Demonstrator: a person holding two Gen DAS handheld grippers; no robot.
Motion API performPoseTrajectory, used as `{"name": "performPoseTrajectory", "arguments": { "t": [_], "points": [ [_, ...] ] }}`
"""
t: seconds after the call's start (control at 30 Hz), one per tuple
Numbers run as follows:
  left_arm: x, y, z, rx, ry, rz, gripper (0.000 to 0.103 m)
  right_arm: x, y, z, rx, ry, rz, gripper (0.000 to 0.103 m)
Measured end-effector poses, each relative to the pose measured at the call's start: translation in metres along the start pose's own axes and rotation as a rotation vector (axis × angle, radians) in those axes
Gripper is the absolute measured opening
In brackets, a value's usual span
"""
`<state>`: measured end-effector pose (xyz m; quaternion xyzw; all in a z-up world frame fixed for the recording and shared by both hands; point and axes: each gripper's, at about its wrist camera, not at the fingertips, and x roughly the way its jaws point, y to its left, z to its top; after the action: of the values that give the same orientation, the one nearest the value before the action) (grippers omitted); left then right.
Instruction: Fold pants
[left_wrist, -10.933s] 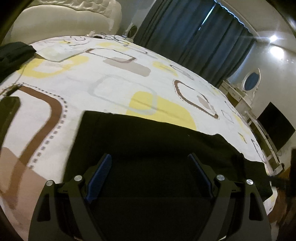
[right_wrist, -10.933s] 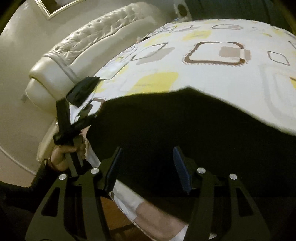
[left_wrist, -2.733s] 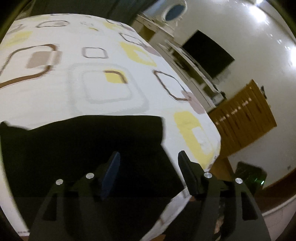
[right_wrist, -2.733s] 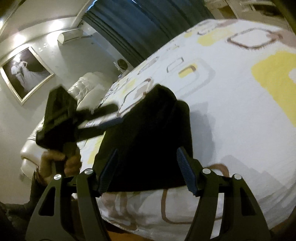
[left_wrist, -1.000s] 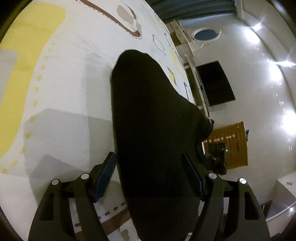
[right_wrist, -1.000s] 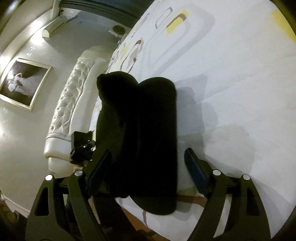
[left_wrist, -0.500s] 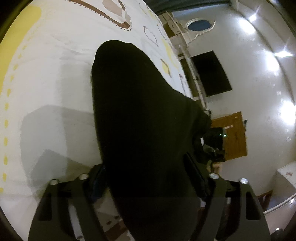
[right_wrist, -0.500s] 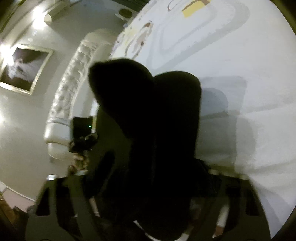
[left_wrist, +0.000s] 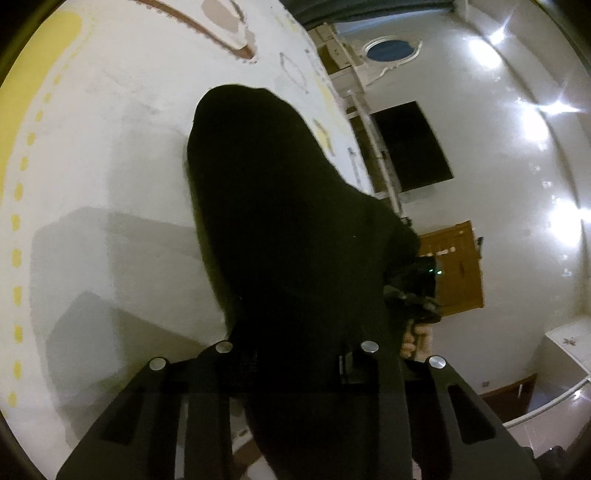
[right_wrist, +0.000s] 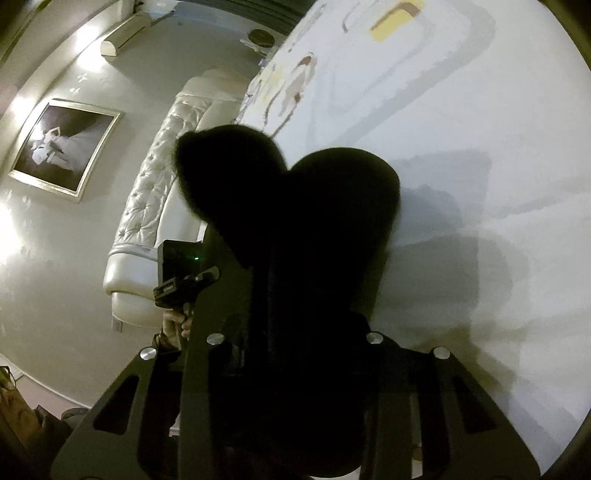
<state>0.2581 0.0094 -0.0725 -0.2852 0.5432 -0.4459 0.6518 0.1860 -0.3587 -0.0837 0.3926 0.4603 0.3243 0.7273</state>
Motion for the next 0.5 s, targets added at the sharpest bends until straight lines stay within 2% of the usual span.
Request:
{"name": "performPoseTrajectory", "arguments": {
  "t": [0.2,0.5],
  "points": [
    [-0.032,-0.010,0.004,0.031,-0.043,0.017,0.029,0.020,0.026,0.005,-0.047,-0.005,0.068,0.032],
    [-0.114,0.017,0.007,0.013,-0.132,0.137,0.029,0.119,0.048,0.016,-0.025,0.086,0.173,0.032]
  ]
}}
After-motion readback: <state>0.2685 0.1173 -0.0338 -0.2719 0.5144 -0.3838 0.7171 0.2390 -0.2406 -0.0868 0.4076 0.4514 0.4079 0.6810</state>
